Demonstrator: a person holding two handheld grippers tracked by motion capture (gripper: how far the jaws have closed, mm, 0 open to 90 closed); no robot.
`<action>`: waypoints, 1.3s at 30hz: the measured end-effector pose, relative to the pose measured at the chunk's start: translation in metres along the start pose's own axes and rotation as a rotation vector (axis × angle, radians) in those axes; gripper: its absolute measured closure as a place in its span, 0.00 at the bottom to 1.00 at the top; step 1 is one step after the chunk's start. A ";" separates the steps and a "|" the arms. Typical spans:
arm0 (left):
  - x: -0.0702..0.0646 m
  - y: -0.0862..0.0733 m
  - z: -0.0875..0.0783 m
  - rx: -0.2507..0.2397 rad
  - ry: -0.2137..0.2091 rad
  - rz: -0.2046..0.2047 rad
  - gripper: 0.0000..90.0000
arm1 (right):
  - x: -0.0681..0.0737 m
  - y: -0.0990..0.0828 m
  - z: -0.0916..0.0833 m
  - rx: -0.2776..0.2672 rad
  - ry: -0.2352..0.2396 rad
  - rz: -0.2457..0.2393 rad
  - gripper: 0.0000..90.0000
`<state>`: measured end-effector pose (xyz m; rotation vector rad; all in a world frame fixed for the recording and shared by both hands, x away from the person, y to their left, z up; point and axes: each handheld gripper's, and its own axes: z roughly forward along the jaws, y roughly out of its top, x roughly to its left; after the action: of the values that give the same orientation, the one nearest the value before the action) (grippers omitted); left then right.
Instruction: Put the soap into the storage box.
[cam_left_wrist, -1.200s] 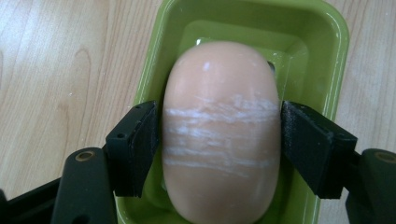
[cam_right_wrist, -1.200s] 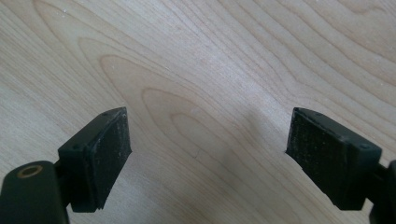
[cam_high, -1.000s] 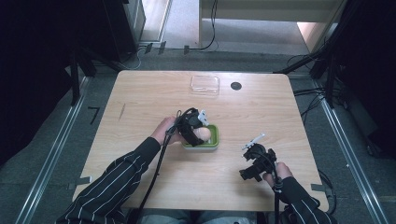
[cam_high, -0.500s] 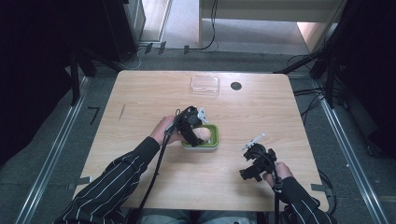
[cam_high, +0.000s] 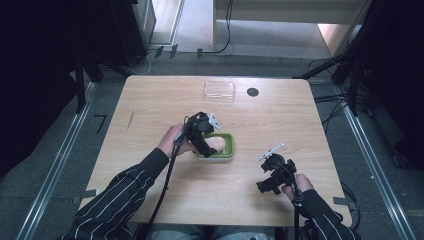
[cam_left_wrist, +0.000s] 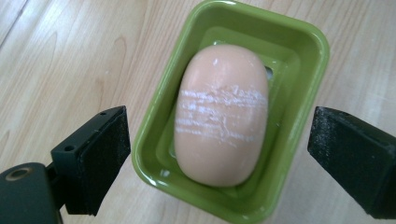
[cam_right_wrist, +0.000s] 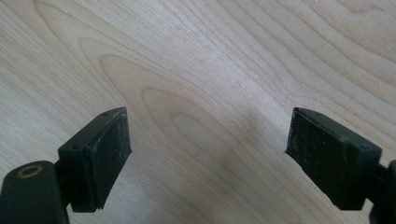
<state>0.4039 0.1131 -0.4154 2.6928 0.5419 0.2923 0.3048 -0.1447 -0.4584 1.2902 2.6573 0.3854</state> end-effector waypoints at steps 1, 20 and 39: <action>-0.001 -0.001 -0.001 0.004 0.000 -0.003 0.06 | 0.000 0.000 0.000 -0.001 -0.001 0.001 0.16; -0.024 -0.024 -0.023 0.047 0.020 -0.051 0.04 | 0.000 -0.001 -0.001 -0.010 -0.001 -0.003 0.16; -0.041 -0.061 -0.030 0.090 0.008 -0.064 0.04 | 0.000 -0.002 -0.002 -0.010 -0.002 -0.002 0.16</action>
<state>0.3388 0.1586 -0.4181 2.7549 0.6573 0.2671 0.3033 -0.1462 -0.4572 1.2842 2.6514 0.3971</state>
